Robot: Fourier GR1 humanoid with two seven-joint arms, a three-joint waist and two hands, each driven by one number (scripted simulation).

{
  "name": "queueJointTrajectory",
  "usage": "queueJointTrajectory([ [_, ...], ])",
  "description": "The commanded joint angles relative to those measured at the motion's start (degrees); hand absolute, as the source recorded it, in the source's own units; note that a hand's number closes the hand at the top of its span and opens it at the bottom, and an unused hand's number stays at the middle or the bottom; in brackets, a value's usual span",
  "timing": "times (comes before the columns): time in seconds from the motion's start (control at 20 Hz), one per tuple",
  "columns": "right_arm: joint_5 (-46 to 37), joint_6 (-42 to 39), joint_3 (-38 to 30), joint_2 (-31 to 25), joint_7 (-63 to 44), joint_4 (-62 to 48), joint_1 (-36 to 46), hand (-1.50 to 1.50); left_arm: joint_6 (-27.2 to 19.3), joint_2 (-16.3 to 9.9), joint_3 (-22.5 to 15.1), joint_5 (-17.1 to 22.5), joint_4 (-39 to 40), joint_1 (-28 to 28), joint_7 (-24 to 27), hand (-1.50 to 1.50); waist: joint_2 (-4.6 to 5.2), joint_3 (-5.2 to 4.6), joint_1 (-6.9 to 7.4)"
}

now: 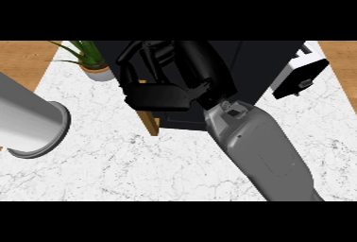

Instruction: Pick up the bottled water, place it into the cabinet and close the cabinet

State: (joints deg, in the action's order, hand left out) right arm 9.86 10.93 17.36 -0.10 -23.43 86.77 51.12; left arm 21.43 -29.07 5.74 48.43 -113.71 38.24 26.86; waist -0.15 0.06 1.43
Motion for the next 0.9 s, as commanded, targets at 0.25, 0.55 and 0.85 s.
queueJointTrajectory([
  [0.25, 0.00, -4.56, -5.63, -1.23, 7.34, -16.31, 3.38, 1.50, 3.46, -0.61, 3.15, 3.23, 1.35, 0.21, -2.34, 1.50, 0.54, -0.09, 0.33],
  [0.55, 0.32, -3.57, -6.42, -2.39, 10.60, -21.17, 4.12, 1.50, 1.25, 0.18, 2.11, 1.82, 1.24, -2.84, -2.94, 1.50, 1.21, -0.14, 0.60],
  [0.85, 0.19, -3.14, -5.75, -2.67, 11.90, -23.97, 4.21, 1.50, 1.91, -0.20, 1.88, 1.67, 0.10, -3.92, -3.43, 1.50, 1.21, -0.16, 1.13],
])
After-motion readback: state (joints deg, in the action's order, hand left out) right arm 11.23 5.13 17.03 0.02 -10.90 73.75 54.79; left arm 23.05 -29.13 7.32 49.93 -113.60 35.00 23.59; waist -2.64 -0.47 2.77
